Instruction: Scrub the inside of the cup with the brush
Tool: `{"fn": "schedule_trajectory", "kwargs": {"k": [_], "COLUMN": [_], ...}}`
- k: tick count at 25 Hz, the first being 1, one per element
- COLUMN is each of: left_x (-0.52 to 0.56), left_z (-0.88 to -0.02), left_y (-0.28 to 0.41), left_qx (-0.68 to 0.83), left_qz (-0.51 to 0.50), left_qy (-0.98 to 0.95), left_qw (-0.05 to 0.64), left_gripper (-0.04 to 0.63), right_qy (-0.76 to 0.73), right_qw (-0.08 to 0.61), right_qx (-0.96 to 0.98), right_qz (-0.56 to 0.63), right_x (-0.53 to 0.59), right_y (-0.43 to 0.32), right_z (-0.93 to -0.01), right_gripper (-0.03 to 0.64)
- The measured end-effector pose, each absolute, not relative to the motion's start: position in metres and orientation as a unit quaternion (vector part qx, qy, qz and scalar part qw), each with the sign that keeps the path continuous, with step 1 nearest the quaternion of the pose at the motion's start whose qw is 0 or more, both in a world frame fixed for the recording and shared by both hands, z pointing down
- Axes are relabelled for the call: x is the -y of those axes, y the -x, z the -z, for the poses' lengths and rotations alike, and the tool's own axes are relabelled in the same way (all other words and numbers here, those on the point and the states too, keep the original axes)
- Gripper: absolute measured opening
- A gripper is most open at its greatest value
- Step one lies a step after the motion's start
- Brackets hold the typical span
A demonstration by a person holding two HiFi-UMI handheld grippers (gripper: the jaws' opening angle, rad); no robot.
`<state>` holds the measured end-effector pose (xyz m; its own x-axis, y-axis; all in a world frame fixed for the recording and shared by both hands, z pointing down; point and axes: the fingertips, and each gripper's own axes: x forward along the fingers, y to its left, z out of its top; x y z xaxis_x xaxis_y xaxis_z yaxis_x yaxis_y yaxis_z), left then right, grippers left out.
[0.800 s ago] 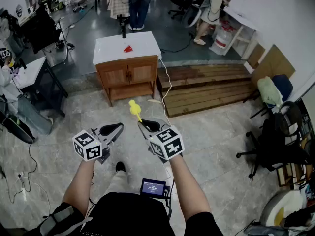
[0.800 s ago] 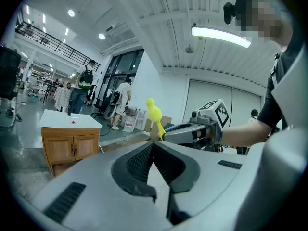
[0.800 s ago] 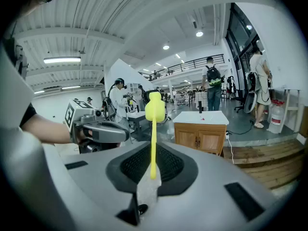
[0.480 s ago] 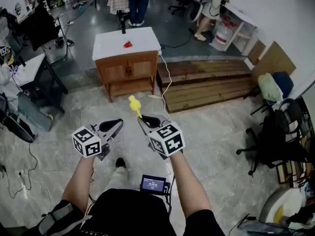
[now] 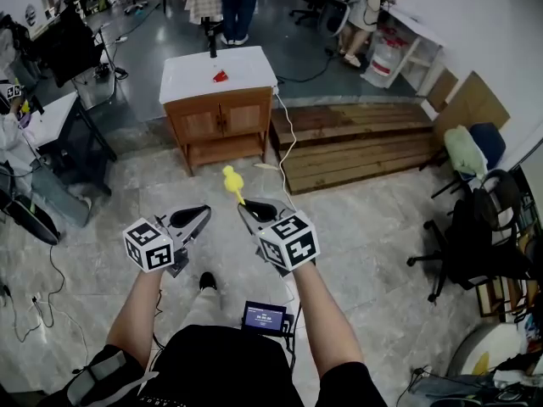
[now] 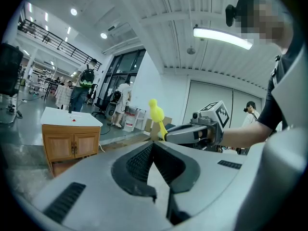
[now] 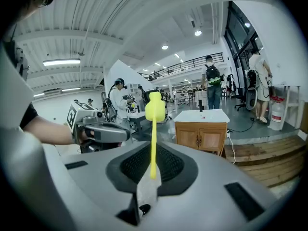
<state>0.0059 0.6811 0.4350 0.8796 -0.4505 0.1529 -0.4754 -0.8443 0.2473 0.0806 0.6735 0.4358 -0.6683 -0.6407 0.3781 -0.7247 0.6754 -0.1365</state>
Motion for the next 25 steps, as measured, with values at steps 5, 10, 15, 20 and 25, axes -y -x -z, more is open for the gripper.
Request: {"fn": "schedule_trajectory", "kwargs": {"k": [5,10,15,20,25], "left_x": [-0.682,-0.682,-0.678,-0.660,-0.627], "left_z": [-0.438,-0.438,-0.444,-0.449,-0.454], "left_y": [-0.004,-0.005,-0.006,-0.003,-0.003], "left_qx": [0.242,0.242,0.237,0.228,0.224], "left_qz": [-0.045,-0.046,-0.054,-0.052,-0.052], "left_qy": [-0.959,-0.959,-0.959,-0.960,-0.959], "left_qw": [0.140,0.139,0.144,0.156,0.166], "left_gripper": [0.003,0.003,0.003,0.003,0.003], "right_qy": [-0.377,-0.378,-0.379,-0.386,-0.395], "right_qw": [0.155,0.153,0.150,0.153,0.162], "right_qx": [0.903,0.902,0.901,0.897,0.889], "right_qz": [-0.136,-0.139,-0.146,-0.155,-0.165], "right_x": [-0.675,-0.674,-0.667,-0.653,-0.626], "right_y": [-0.079,-0.083,-0.087,-0.089,-0.096], "right_z": [-0.438,-0.439,-0.445,-0.451,-0.455], "right_gripper": [0.037,0.037,0.037,0.038,0.037]}}
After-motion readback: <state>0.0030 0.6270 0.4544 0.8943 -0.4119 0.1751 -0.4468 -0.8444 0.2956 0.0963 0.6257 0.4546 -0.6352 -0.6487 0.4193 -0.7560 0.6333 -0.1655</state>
